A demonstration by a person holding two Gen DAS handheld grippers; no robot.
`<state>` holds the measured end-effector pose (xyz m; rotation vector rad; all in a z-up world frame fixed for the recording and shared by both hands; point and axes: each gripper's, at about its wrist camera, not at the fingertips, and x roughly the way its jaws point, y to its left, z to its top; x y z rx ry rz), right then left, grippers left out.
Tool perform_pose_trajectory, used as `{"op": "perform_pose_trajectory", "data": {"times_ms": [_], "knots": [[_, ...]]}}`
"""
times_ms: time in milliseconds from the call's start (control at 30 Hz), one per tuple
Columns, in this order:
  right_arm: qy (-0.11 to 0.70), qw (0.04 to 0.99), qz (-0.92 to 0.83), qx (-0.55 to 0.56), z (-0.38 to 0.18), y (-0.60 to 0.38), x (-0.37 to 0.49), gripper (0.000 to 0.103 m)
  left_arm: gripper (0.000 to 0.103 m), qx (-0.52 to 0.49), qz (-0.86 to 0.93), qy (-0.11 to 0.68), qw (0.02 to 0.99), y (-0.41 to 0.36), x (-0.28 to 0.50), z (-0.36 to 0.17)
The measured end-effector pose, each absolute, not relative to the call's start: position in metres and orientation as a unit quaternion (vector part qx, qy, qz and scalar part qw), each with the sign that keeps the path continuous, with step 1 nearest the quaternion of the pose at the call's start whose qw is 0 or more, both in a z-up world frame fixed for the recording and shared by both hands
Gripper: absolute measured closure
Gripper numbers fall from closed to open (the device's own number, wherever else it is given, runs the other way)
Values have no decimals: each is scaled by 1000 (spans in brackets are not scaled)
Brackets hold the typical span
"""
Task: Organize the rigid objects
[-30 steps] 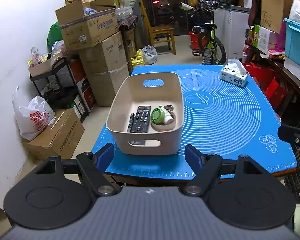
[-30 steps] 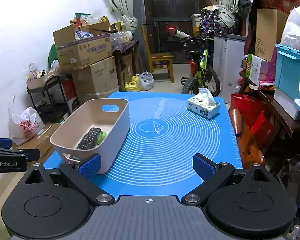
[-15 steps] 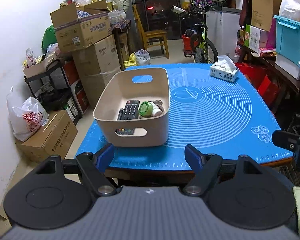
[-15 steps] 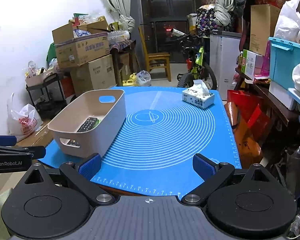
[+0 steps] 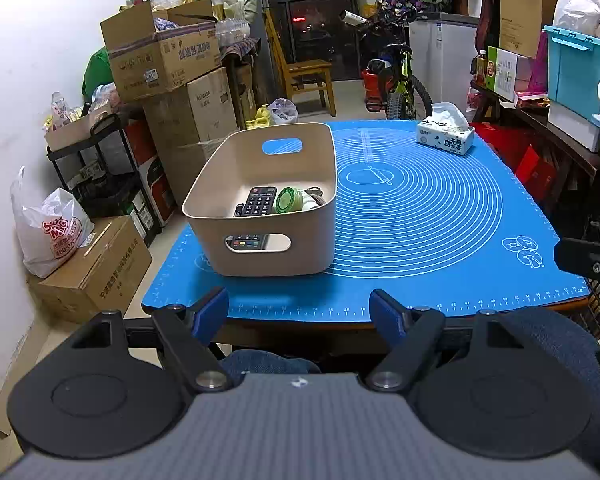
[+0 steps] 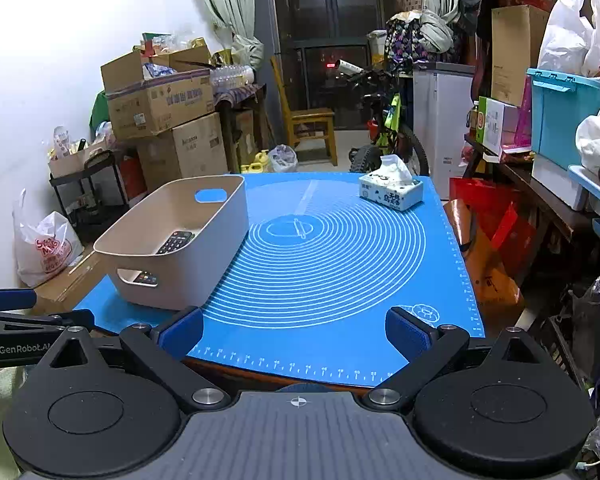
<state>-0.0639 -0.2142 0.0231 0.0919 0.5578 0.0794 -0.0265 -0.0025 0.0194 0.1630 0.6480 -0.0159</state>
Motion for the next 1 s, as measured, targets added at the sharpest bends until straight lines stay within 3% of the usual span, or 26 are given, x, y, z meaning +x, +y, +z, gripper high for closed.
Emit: {"op": "perform_pose_trajectory", "data": {"times_ms": [1000], "knots": [[264, 963, 37, 35, 17, -206, -71, 5, 25, 73, -11, 320, 945, -2, -27, 12]]}}
